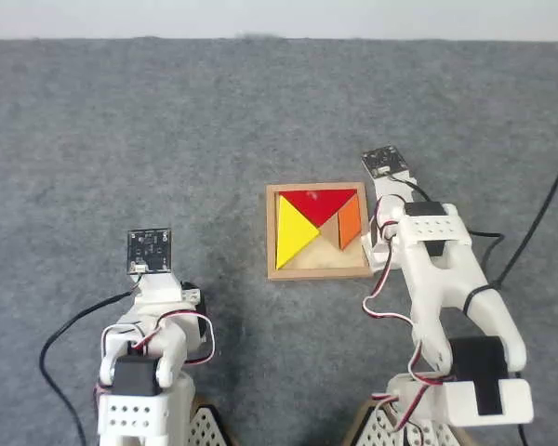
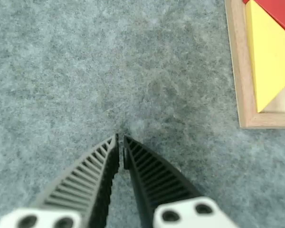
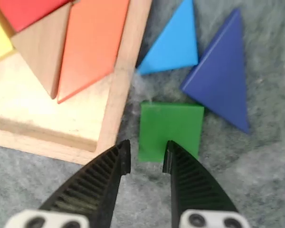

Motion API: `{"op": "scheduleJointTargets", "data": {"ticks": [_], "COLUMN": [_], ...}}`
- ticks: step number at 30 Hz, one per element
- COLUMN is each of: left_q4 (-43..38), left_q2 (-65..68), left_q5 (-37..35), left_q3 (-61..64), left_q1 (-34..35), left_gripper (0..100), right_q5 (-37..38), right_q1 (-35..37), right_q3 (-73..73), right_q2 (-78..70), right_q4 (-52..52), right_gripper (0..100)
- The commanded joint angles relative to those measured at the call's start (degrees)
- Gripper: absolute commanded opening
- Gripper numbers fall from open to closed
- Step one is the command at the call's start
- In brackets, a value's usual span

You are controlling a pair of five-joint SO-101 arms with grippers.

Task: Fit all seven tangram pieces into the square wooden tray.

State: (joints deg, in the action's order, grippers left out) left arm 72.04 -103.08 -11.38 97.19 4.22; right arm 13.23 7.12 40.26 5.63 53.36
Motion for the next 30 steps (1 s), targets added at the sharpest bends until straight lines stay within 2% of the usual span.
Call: {"op": "scheduleJointTargets", "data": {"ticks": [1, 4, 13, 20, 27, 30], "left_q4": [0.26, 0.26, 0.26, 0.26, 0.26, 0.26], "left_q2": [-1.14, -1.14, -1.14, -1.14, -1.14, -1.14], "left_q5": [0.88, 0.88, 0.88, 0.88, 0.88, 0.88], "left_q3": [-0.75, -0.75, -0.75, -0.75, -0.75, -0.75], "left_q1": [0.35, 0.35, 0.35, 0.35, 0.35, 0.35], "left_gripper": [1, 1, 1, 1, 1, 1], "right_q5": [-0.79, -0.62, -0.53, -0.7, -0.97, -0.62], "right_q1": [0.04, 0.13, 0.13, 0.04, -1.36, -3.38], "right_q3": [-0.18, -0.18, -2.29, -6.33, -6.15, -6.24], "right_q2": [2.95, 2.86, -4.53, -8.57, -6.55, -1.98], "right_q4": [-1.19, -1.19, -4.26, -0.31, -0.31, 1.01], "right_gripper": [17.7, 23.4, 22.7, 22.5, 3.5, 2.6]}}
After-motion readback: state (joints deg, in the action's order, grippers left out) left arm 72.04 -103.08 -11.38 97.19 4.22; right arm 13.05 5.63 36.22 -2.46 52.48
